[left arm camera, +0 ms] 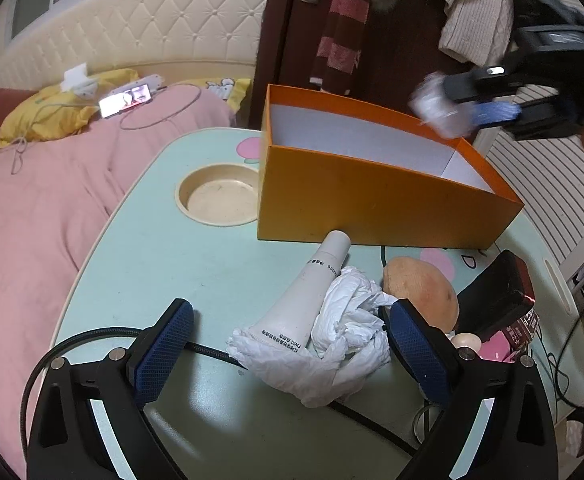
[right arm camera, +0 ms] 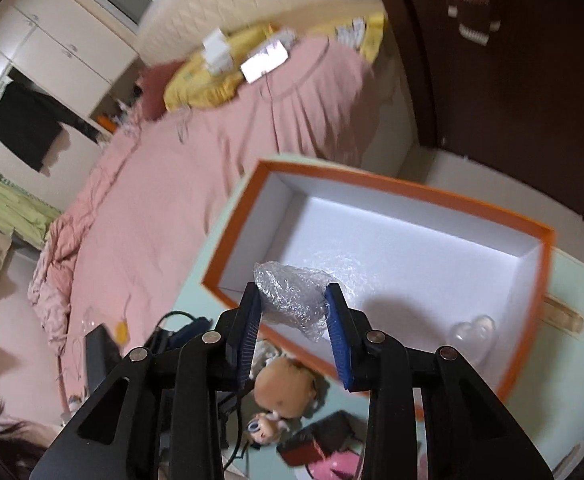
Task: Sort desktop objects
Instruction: 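Carry the plastic bag out and release it beside the metal tin, right tool, then reach into the orange box and grasp the clear plastic piece with the left tool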
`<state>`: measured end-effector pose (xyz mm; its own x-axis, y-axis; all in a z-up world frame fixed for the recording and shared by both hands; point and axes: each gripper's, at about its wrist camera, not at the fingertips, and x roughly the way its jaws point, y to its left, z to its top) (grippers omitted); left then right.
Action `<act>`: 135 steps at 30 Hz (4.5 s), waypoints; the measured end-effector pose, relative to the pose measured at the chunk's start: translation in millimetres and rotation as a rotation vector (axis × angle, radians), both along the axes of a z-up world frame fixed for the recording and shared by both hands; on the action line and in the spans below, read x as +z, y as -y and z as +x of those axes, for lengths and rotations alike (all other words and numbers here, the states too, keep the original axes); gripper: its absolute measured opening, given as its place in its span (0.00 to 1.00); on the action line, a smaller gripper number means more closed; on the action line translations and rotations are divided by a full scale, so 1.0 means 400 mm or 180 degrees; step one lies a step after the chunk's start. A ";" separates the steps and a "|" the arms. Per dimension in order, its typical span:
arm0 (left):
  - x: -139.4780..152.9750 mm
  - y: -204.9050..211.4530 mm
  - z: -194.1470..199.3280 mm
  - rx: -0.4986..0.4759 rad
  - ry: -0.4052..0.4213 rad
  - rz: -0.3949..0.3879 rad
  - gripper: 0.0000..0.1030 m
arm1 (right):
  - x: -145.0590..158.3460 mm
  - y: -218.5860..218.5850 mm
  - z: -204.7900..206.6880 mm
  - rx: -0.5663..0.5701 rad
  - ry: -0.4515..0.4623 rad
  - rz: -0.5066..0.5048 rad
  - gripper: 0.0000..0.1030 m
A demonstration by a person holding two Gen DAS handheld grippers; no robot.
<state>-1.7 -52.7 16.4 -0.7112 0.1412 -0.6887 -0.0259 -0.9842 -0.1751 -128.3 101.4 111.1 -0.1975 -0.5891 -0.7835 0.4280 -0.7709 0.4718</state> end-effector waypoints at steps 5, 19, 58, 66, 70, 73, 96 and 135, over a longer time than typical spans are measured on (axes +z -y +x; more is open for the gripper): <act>0.000 0.000 0.002 0.0003 0.0000 -0.0008 0.95 | 0.035 -0.064 0.096 -0.0062 -0.0205 -0.0133 0.33; 0.002 -0.003 0.022 -0.0007 -0.0006 -0.0032 0.96 | -0.088 -0.109 0.343 -0.0248 -0.0408 -0.0007 0.33; 0.209 -0.009 0.004 -0.0519 -0.0230 0.0062 0.95 | -0.160 -0.287 0.459 -0.1428 -0.1390 -0.0034 0.75; 0.348 -0.123 -0.182 -0.1133 0.0271 0.0131 0.87 | -0.176 -0.306 0.455 -0.1417 -0.1250 -0.0209 0.75; 0.337 -0.216 -0.268 -0.1421 0.0550 0.0110 0.87 | -0.189 -0.320 0.447 -0.1425 -0.1075 -0.0340 0.75; 0.290 -0.279 -0.321 -0.1474 0.0720 -0.0104 0.81 | -0.193 -0.330 0.446 -0.1460 -0.1013 -0.0409 0.75; 0.058 -0.439 -0.429 -0.2124 0.1409 -0.0556 0.58 | -0.227 -0.373 0.420 -0.1690 -0.0773 -0.0378 0.75; 0.054 -0.484 -0.412 -0.2407 0.1572 -0.0481 0.34 | -0.233 -0.371 0.416 -0.1703 -0.0666 -0.0440 0.75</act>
<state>-166.4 141.0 38.1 -0.0856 0.3329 -0.9391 -0.6292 -0.7489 -0.2082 38.2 249.9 18.1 -0.6374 -0.4589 -0.6189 0.0915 -0.8427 0.5306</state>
